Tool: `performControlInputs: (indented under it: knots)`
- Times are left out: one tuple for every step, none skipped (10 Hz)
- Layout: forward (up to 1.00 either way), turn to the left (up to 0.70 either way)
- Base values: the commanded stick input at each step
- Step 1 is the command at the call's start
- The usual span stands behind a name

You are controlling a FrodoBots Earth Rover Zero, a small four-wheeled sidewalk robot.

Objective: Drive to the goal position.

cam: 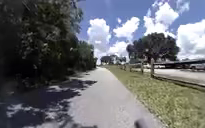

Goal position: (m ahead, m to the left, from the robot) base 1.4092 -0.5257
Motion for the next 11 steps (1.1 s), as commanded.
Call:
performControlInputs:
  knots:
    - [0.50,0.00]
    - [0.50,0.00]
    - [0.50,0.00]
    - [0.50,0.00]
    - [0.50,0.00]
    - [0.50,0.00]
    - [0.50,0.00]
    - [0.50,0.00]
    - [0.50,0.00]
    - [0.50,0.00]
    - [0.50,0.00]
